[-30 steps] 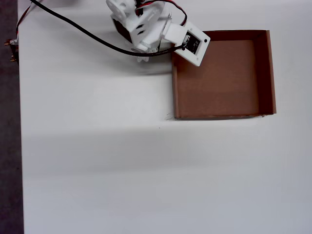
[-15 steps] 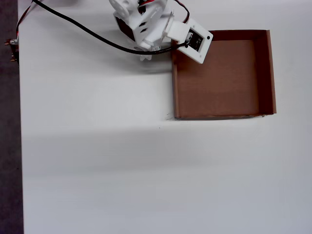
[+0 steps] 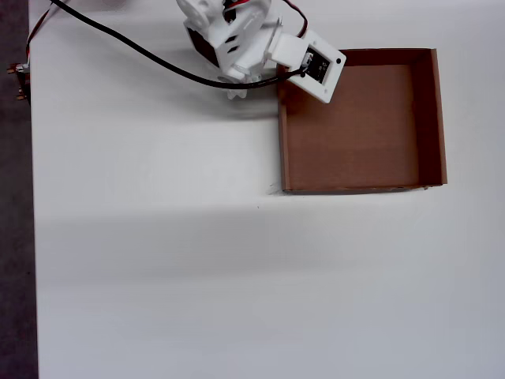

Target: Grasp a green cube and put it in a box.

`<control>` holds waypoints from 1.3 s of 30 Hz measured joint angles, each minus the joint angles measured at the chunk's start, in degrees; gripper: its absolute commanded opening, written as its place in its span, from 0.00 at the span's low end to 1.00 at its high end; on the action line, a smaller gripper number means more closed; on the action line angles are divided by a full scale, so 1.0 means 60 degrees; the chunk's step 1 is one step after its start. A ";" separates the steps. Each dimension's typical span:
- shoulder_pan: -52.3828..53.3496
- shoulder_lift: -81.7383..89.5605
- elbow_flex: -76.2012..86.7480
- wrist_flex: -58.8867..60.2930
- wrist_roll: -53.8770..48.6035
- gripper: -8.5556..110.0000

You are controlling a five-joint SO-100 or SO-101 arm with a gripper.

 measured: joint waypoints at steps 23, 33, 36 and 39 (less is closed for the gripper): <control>-0.0029 0.0015 0.0117 0.0000 0.0000 0.19; -0.0029 0.0308 0.0132 0.0396 0.0220 0.18; -0.0029 0.0557 0.0132 0.0645 0.0278 0.18; -0.0029 0.0879 0.0132 0.0762 0.0322 0.18</control>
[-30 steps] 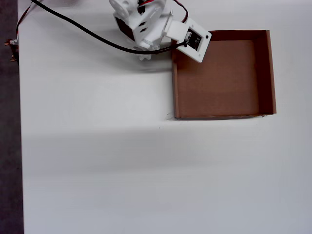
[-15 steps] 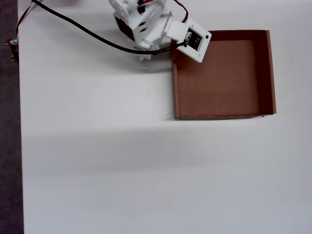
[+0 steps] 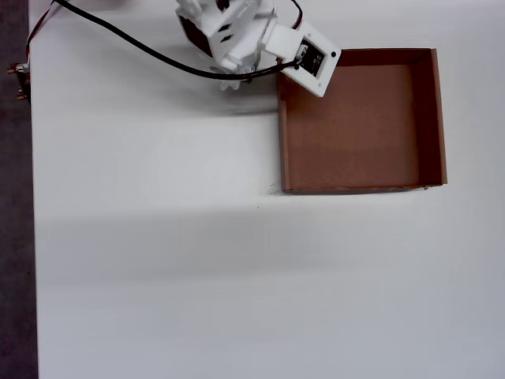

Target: Grasp a green cube and put it in a box.

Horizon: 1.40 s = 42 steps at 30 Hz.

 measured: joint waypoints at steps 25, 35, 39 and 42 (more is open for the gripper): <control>-0.0659 0.0029 -0.3340 0.2490 0.1011 0.18; -0.0527 -0.1626 -0.5479 0.2651 0.1011 0.18; -0.0439 -0.2227 -0.6226 0.2651 0.1011 0.18; -0.0366 -0.2695 -0.6782 0.2651 0.1011 0.18</control>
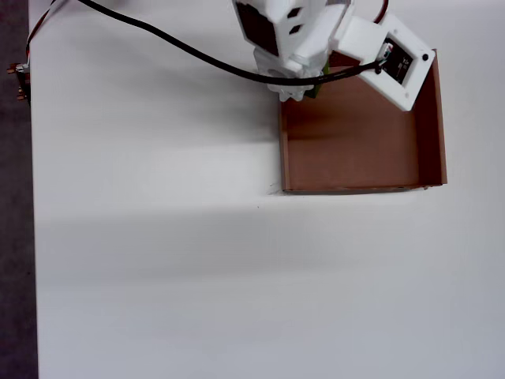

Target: Grasp a green cube and put it in a box.

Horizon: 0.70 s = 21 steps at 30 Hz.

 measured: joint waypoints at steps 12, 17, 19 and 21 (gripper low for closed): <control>0.0146 -0.1875 -0.1626 0.0117 0.0000 0.18; 0.0146 -0.2534 -0.2241 0.0146 0.0000 0.19; 0.0132 -0.2812 -0.2402 0.0146 0.0000 0.19; 0.0103 -0.3032 -0.2461 0.0146 0.0000 0.19</control>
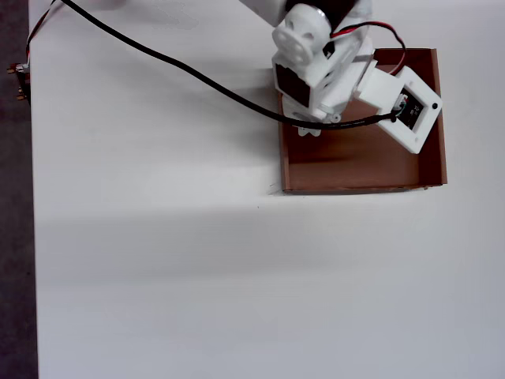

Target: Grasp a green cube and put it in a box.

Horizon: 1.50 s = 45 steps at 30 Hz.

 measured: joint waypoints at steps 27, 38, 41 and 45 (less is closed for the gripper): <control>-0.0659 -0.1128 -0.0132 -0.0015 0.0293 0.20; -0.0659 -0.1245 -0.0322 -0.0044 0.0425 0.26; -0.0542 -0.0776 -0.0029 0.0073 0.0542 0.26; -0.0059 0.1362 0.1157 0.0132 0.1450 0.26</control>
